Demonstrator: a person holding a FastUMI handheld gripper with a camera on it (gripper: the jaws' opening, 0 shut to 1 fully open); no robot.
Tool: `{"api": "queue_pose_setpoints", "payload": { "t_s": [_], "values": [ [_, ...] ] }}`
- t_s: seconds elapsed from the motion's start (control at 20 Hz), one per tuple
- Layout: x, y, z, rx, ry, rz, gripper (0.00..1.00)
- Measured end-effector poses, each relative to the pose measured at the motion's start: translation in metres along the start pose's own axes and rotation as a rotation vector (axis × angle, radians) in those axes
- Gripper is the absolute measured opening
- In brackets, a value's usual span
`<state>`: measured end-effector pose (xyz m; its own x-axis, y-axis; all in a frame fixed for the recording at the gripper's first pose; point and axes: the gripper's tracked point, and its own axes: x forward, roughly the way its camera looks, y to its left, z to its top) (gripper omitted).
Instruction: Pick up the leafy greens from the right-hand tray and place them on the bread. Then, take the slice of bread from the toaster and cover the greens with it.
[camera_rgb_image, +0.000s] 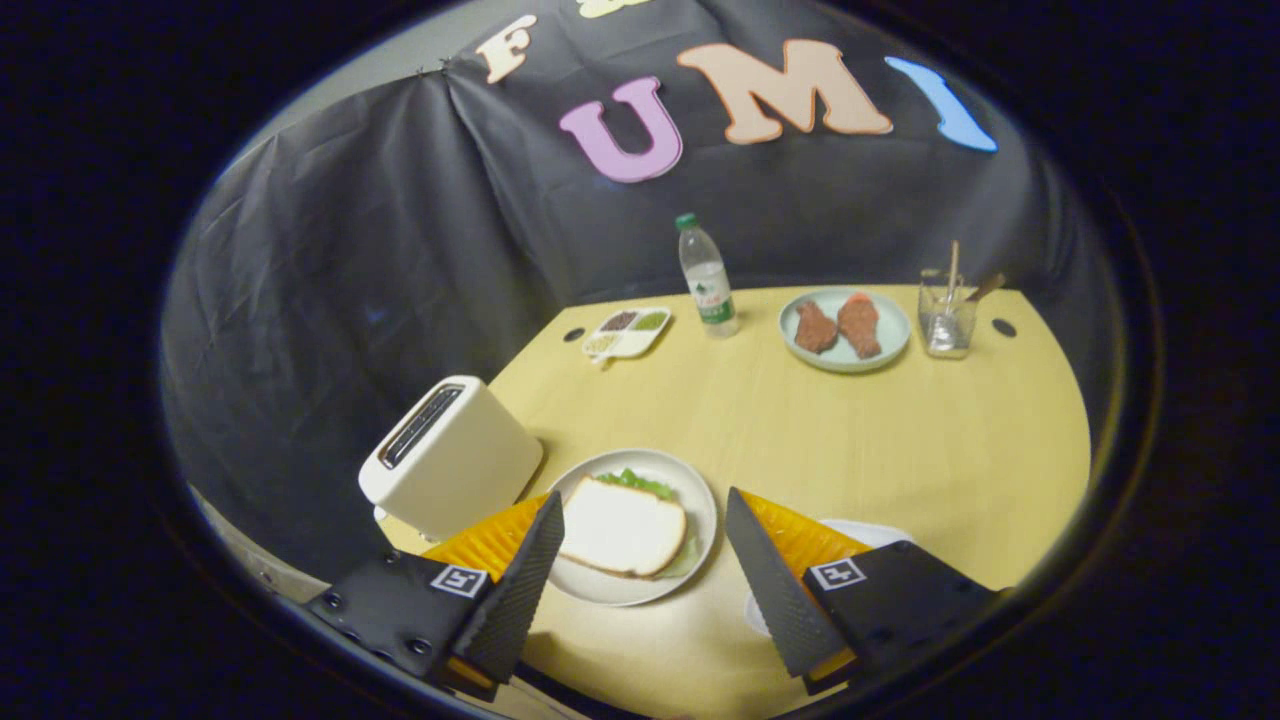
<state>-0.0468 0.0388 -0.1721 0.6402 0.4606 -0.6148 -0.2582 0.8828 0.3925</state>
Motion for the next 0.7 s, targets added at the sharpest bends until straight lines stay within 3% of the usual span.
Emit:
{"api": "queue_pose_setpoints", "payload": {
  "t_s": [0.7],
  "values": [
    [-0.124,-0.063,0.12,-0.125,-0.434,-0.311,1.0]
  ]
}}
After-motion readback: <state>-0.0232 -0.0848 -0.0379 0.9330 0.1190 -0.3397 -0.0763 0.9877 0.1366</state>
